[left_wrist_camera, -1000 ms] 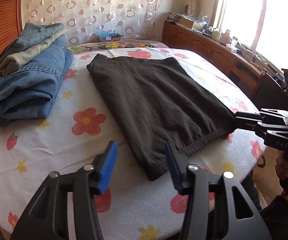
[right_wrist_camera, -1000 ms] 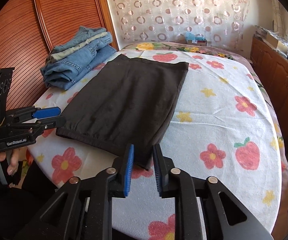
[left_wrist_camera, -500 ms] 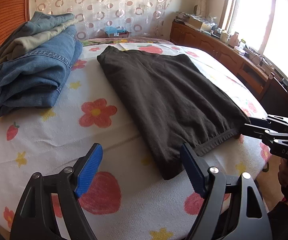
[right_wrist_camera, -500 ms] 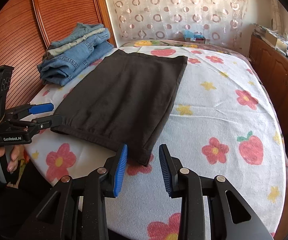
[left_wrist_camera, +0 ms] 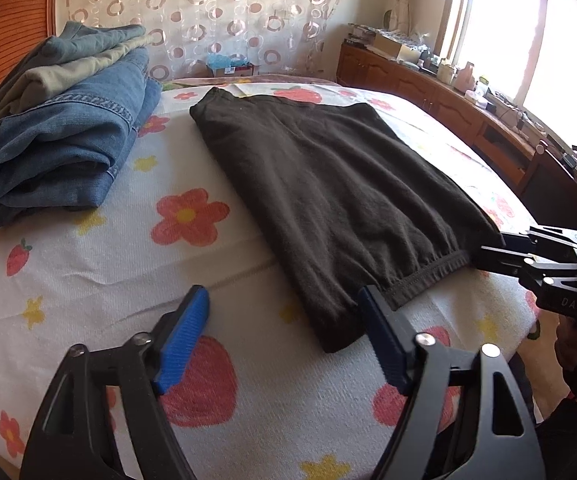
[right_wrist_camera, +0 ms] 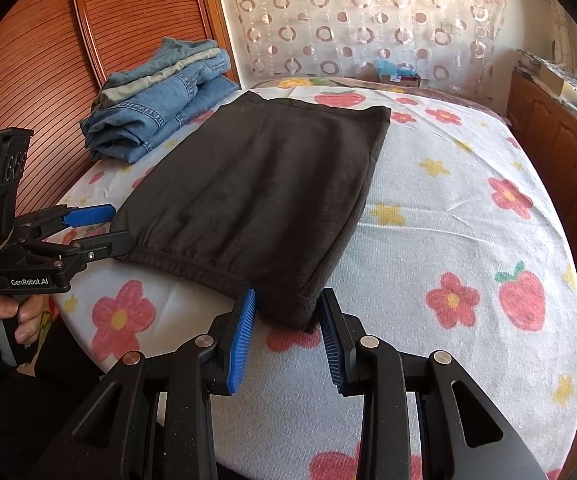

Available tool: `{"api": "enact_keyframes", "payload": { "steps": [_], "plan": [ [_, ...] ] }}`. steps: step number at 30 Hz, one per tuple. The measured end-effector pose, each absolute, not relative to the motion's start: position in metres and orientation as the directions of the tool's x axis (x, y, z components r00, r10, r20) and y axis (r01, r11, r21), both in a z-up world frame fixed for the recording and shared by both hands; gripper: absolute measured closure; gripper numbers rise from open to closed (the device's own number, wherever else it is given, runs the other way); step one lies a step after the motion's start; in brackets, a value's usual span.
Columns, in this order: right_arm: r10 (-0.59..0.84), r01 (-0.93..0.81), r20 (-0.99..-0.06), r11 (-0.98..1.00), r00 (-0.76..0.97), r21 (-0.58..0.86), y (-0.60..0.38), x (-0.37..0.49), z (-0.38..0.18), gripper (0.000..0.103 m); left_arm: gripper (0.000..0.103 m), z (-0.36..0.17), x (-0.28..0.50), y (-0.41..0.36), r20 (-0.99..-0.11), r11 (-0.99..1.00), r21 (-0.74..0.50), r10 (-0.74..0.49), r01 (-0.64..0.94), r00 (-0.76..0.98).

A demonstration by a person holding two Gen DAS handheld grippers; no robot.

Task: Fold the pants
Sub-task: 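Grasp the folded edge of the black shorts with both grippers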

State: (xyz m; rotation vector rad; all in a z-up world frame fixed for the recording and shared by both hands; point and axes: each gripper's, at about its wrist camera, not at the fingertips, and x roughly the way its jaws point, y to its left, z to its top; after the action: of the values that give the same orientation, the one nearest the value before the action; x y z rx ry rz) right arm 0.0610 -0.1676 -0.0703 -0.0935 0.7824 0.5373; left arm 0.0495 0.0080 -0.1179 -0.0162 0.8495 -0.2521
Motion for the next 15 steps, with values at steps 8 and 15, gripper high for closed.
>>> {"api": "enact_keyframes", "payload": {
  "steps": [8,15],
  "plan": [
    [0.446,-0.511,-0.682,0.851,0.58,0.122,-0.167,0.06,-0.072,0.075,0.073,-0.113,0.041,-0.001,-0.728,0.947,-0.149,-0.299,0.284,0.617],
    [0.471,-0.522,-0.664,0.842,0.581,0.141,-0.169,0.06,-0.067,0.091,0.092,-0.107,0.041,-0.013,-0.728,0.94,-0.119,-0.302,0.32,0.616]
  ]
}}
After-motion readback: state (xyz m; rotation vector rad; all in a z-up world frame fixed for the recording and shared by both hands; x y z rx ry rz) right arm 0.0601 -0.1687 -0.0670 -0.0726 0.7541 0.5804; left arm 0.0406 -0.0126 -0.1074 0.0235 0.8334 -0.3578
